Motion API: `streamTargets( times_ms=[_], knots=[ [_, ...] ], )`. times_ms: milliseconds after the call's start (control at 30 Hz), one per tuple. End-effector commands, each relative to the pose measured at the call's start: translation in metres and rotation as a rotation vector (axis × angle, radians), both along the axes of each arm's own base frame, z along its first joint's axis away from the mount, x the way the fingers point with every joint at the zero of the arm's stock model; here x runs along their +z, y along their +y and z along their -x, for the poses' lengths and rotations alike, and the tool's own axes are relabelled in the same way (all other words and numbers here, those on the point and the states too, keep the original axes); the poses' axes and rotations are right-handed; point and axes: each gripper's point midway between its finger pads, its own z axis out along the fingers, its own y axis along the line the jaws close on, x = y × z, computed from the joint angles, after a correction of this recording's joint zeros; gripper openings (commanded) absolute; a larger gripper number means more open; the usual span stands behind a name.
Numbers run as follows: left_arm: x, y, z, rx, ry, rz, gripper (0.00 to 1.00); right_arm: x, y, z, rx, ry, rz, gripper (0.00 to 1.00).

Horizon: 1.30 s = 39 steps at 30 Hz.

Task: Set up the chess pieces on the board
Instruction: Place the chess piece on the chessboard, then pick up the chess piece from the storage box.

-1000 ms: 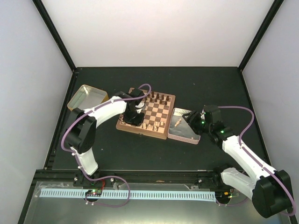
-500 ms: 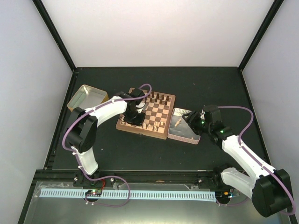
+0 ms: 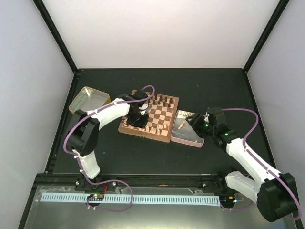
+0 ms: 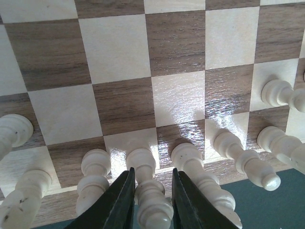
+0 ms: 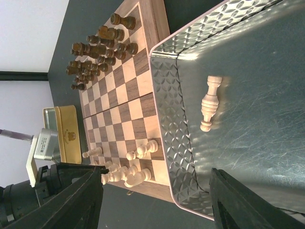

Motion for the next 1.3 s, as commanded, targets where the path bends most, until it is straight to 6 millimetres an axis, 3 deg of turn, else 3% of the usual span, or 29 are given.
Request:
streamTargets(
  times_ms=[0,267,500,733,1000,1100,1267],
  knots=[
    [0.012,-0.003,-0.008,0.024,-0.033,0.034,0.26,0.010,0.000,-0.005,0.002,-0.036,-0.003,0.62],
    [0.019,0.001,-0.003,0.038,-0.044,0.039,0.28,0.009,-0.004,-0.006,0.003,-0.042,0.037,0.62],
    [0.041,0.014,-0.002,0.071,-0.108,0.008,0.29,-0.002,-0.012,-0.012,0.037,-0.044,0.169,0.60],
    [0.088,0.028,-0.011,0.107,-0.256,0.000,0.31,-0.029,-0.003,-0.029,0.162,0.001,0.315,0.53],
    [0.144,0.023,-0.018,0.161,-0.454,0.159,0.33,-0.070,0.010,-0.049,0.235,0.083,0.519,0.44],
    [0.155,0.024,-0.015,0.180,-0.496,0.201,0.34,-0.086,0.011,-0.052,0.245,0.118,0.572,0.38],
    [0.156,0.026,-0.012,0.190,-0.516,0.228,0.35,-0.101,0.016,-0.053,0.262,0.155,0.624,0.31]
  ],
)
